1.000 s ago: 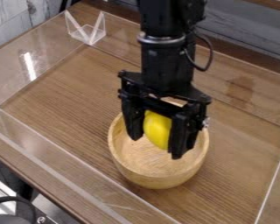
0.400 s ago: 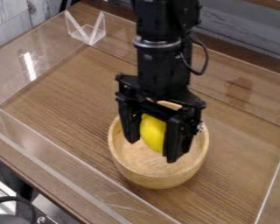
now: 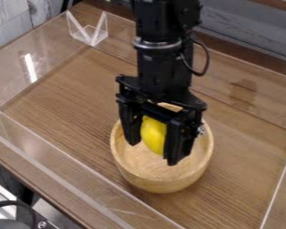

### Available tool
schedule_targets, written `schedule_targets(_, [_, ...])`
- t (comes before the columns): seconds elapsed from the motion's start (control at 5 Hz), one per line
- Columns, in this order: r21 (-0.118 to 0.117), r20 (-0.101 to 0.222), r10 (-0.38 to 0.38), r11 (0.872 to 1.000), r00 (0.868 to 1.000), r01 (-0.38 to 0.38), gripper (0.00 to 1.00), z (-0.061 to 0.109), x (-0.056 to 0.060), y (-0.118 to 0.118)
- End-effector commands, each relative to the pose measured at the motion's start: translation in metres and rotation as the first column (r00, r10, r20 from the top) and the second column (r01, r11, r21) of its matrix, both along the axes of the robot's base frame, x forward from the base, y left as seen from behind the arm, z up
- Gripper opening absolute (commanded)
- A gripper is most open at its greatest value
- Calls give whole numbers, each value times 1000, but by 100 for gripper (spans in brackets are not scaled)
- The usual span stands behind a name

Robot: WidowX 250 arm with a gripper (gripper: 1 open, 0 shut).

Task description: Put the lemon in the brown bowl

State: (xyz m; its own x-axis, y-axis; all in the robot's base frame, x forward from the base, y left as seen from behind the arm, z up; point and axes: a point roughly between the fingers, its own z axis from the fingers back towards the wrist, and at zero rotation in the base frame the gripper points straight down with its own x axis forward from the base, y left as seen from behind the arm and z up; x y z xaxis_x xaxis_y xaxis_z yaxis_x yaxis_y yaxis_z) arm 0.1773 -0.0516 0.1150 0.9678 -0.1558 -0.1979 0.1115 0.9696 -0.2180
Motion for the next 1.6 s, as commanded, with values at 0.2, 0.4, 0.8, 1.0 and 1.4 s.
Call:
schedule_targets(0.2, [-15, 56, -6, 1000, 998, 6, 0, 9, 3, 3])
schedule_targets(0.4, [-18, 60, -8, 1000, 998, 9, 0, 9, 3, 3])
schedule_targets(0.8, [-21, 68, -15, 1000, 998, 16, 0, 9, 2, 5])
schedule_targets(1.0, [-21, 71, -18, 1000, 997, 19, 0, 8, 2, 5])
schedule_targets(1.4, [-21, 77, -28, 999, 997, 29, 0, 6, 2, 6])
